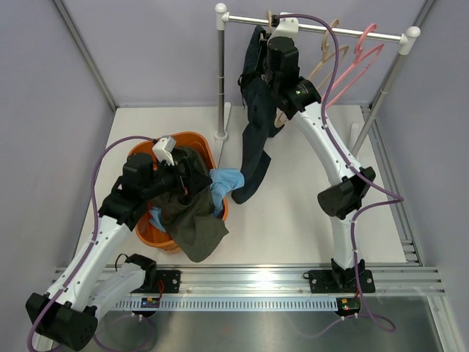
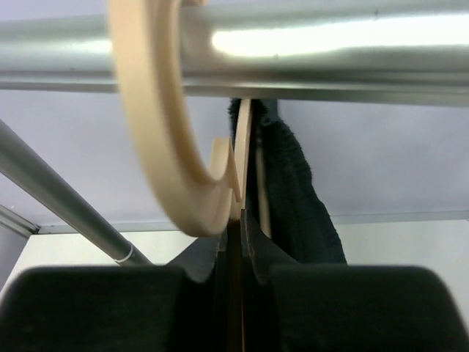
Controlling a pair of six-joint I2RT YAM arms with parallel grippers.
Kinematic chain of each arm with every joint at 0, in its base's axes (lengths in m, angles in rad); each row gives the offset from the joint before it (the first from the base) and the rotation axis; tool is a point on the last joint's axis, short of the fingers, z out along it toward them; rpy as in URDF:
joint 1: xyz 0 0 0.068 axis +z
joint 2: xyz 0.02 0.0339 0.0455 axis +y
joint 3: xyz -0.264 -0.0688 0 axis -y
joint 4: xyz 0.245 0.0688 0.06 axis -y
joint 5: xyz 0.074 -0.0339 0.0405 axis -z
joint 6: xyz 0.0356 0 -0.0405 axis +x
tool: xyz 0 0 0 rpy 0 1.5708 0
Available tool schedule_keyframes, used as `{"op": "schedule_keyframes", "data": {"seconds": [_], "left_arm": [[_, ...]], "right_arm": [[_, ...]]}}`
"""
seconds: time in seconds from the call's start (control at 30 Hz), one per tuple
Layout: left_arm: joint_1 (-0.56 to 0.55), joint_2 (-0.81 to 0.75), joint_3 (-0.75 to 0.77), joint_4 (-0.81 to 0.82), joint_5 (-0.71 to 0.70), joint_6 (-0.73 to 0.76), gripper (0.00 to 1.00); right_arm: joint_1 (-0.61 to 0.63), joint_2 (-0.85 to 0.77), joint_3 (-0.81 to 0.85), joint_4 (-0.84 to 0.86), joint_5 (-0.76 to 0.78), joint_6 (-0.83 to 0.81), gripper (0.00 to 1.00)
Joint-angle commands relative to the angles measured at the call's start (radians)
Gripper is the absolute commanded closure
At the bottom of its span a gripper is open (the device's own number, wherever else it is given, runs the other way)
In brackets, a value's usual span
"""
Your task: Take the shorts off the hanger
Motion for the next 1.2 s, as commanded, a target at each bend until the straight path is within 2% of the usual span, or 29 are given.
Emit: {"op": "schedule_keyframes", "data": {"seconds": [0.0,0.03,0.47,0.7,0.9,1.17], "left_arm": [[-0.005,0.004,0.001,0.040,0.007,0.010,0.01],[-0.005,0.002,0.001,0.040,0.007,0.010,0.01],[-0.007,0.002,0.000,0.040,0.007,0.012,0.01],[-0.007,-0.001,0.001,0.041,0.000,0.010,0.01],[-0.007,-0.001,0.003,0.038,-0.004,0.012,0.01],[-0.007,-0.005,0.005,0.033,-0.010,0.016,0.01]], "right_arm": [[0.008,-0.001,0.045,0.030,0.031,-0.048,0.97],[0.008,-0.003,0.043,0.027,0.030,-0.052,1.00],[0.008,-0.095,0.042,0.021,0.020,-0.111,1.00],[0.010,-0.198,-0.035,0.075,0.008,-0.125,1.00],[0.008,-0.218,-0.010,0.012,-0.006,-0.113,1.00],[0.008,-0.362,-0.199,0.001,-0.032,-0.050,1.00]]}}
